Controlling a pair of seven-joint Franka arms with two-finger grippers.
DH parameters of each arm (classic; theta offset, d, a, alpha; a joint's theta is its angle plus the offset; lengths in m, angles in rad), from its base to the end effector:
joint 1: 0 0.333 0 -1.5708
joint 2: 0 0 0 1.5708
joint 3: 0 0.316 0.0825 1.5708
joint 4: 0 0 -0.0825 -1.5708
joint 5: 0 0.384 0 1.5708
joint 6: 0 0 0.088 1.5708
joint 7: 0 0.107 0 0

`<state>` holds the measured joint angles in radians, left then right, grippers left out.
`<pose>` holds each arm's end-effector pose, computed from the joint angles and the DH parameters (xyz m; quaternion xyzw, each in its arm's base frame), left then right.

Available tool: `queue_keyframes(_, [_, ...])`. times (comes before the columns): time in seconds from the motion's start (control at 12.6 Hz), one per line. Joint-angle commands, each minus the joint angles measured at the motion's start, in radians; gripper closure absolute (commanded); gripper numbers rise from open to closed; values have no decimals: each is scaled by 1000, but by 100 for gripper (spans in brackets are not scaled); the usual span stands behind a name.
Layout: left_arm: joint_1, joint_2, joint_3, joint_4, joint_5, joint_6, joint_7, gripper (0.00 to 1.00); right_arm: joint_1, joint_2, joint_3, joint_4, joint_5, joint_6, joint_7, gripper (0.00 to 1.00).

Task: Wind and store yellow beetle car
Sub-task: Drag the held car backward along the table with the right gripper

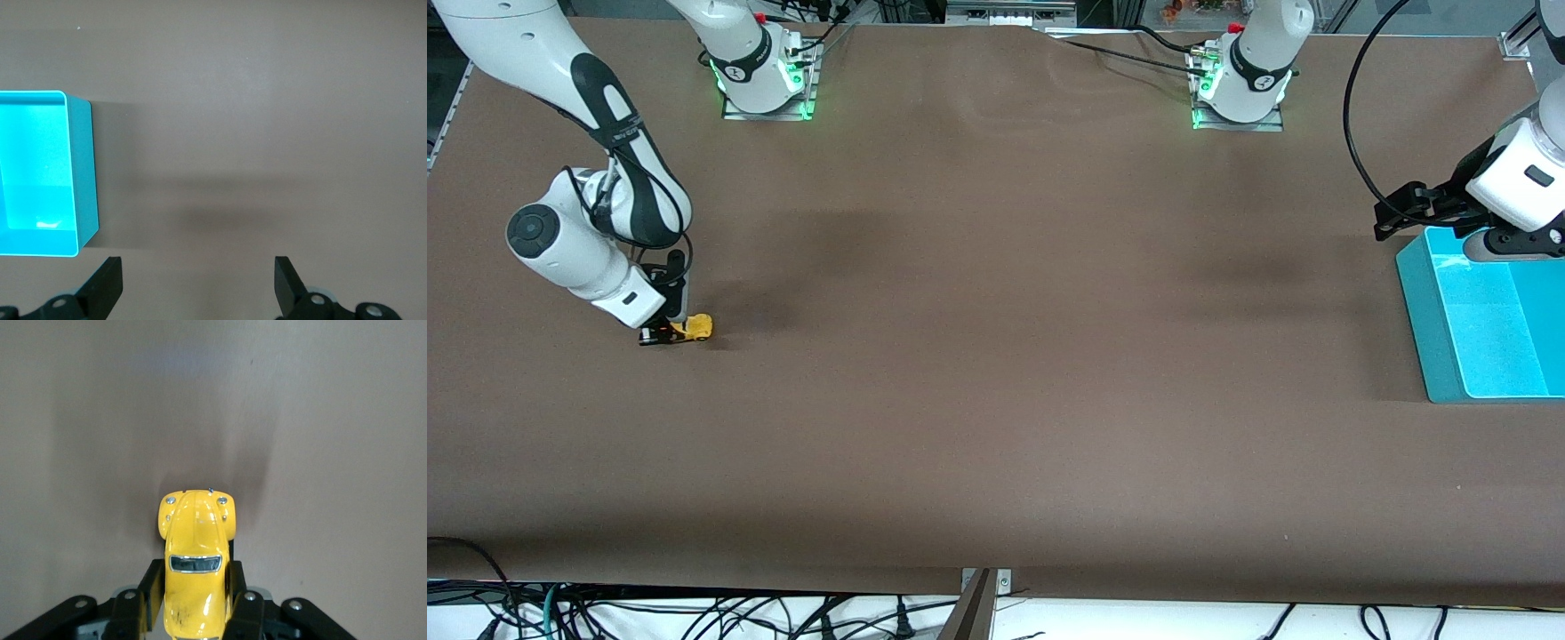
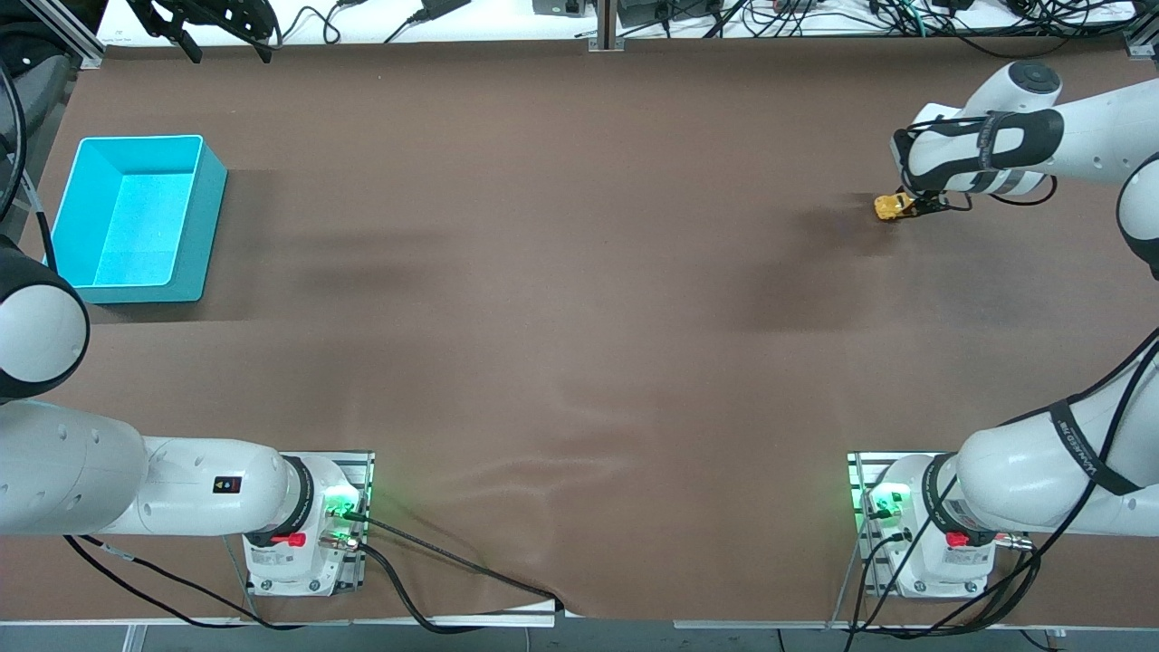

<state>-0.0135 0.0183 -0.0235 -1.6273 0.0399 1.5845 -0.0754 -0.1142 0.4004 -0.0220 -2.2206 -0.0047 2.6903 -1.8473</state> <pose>0.5584 -0.0163 0.5889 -0.9992 -0.0183 0.0294 0.0214 0.5518 -0.0756 0.1992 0.6531 0.7565 0.0145 0.0320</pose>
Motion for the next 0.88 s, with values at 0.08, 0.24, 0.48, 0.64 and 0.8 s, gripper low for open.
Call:
queue_keyframes(0.08, [3,9,0,30,-11,-24,2,0,-76,54,-4,-22,-3,13,-85,80])
queue_keyframes(0.24, [3,9,0,29,-11,-24,2,0,-105,60,-4,-21,-3,20,-122,80])
queue_keyframes(0.48, [3,9,0,29,-11,-24,2,0,-137,67,-4,-16,0,22,-156,80])
queue_keyframes(0.64, [3,9,0,29,-11,-24,2,0,-159,69,-4,-16,0,22,-173,80])
queue_keyframes(0.8, [3,9,0,29,-11,-24,2,0,-162,67,-4,-13,5,20,-175,79])
